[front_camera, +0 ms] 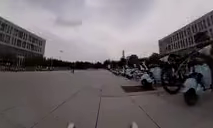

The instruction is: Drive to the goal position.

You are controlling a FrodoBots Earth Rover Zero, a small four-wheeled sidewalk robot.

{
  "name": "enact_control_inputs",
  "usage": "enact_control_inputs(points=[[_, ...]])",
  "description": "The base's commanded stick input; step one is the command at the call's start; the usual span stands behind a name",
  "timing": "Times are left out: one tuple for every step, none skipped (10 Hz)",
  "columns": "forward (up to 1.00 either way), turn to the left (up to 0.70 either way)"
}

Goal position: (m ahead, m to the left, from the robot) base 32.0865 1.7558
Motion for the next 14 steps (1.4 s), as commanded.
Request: enact_control_inputs(points=[[0.70,0.00],[0.70,0.00],[0.70,0.00],[0.70,0.00],[0.70,0.00],[0.70,0.00],[0.70,0.00],[0.70,0.00],[0.70,0.00],[0.70,0.00],[0.70,0.00],[0.70,0.00],[0.70,0.00],[0.70,0.00]])
